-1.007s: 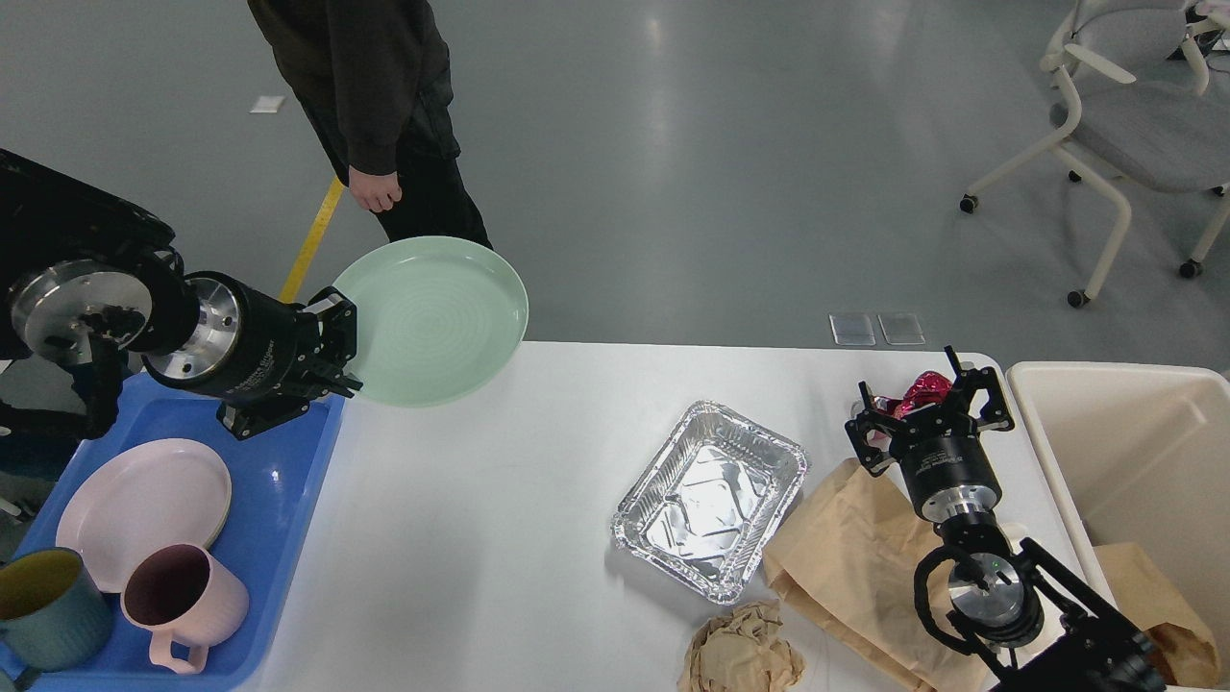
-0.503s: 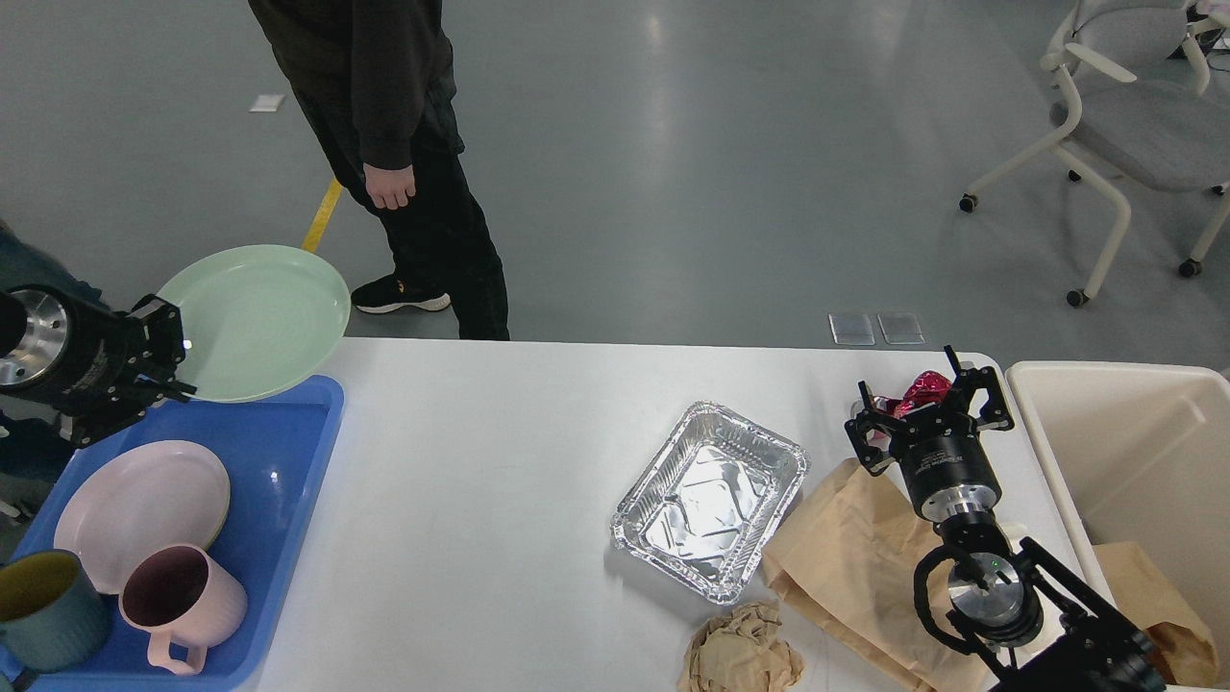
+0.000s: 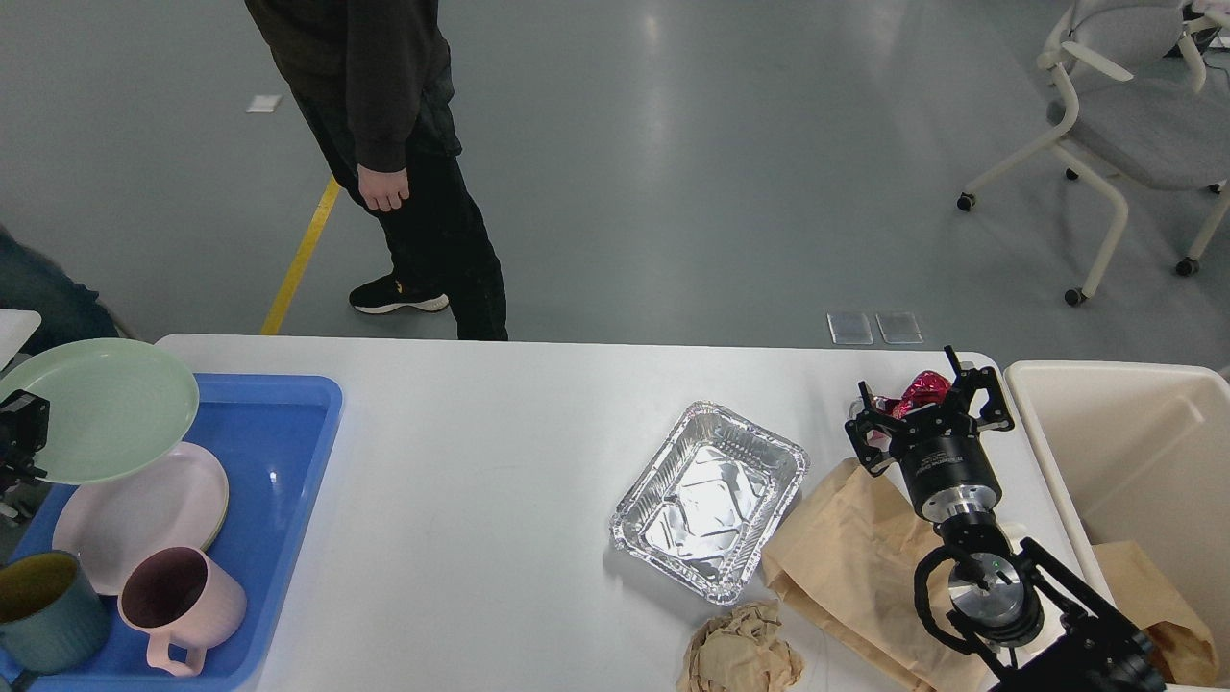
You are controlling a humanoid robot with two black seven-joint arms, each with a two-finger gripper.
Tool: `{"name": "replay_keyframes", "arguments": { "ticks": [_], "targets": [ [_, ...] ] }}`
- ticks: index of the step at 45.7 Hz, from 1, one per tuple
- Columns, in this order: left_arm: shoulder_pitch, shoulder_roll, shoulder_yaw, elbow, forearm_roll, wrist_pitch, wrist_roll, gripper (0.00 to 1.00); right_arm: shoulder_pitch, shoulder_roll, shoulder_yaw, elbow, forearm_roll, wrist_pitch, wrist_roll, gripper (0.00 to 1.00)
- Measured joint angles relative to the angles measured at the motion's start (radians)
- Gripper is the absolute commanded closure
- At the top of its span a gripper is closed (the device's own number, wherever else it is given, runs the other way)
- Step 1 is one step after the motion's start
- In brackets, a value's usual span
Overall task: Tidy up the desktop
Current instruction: 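Lift the pale green plate and lower it onto the blue tray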
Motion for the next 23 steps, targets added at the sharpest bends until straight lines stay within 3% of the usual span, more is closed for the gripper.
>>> {"name": "replay_keyframes", "arguments": {
  "ticks": [23],
  "targets": [
    [0.073, -0.009, -0.034, 0.009, 0.237, 0.025, 0.002, 1.0, 0.0, 0.0, 0.0, 0.0, 0.0, 0.0, 0.0, 0.0]
  ]
}}
